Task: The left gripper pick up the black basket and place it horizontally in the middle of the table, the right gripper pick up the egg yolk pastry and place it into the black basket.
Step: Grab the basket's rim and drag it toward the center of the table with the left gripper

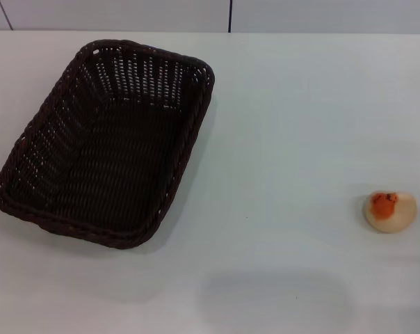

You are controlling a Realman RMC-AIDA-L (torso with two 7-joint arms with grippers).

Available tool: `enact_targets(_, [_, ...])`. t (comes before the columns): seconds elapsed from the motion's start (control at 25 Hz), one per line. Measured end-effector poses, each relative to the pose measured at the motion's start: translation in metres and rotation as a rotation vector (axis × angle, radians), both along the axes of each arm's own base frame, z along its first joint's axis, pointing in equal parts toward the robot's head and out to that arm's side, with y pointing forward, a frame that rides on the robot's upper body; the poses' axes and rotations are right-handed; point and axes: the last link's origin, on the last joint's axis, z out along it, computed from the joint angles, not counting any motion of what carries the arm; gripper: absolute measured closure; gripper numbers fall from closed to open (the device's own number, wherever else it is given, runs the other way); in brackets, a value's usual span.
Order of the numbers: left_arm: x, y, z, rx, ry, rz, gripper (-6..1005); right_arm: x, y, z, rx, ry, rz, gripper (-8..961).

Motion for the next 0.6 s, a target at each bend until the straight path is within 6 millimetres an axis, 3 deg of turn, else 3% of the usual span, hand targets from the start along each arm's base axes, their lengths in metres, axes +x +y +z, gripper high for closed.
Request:
enact_targets(0.44, [0.002, 0.001, 0.0, -0.001, -0.002, -0.011, 214, -0.001, 0.0, -0.002, -0.009, 0.001, 0.006, 179])
enact_targets(0.6, [0.017, 0.015, 0.002, -0.003, 0.008, -0.076, 214, -0.002, 0.002, -0.002, -0.014, 0.002, 0.008, 179])
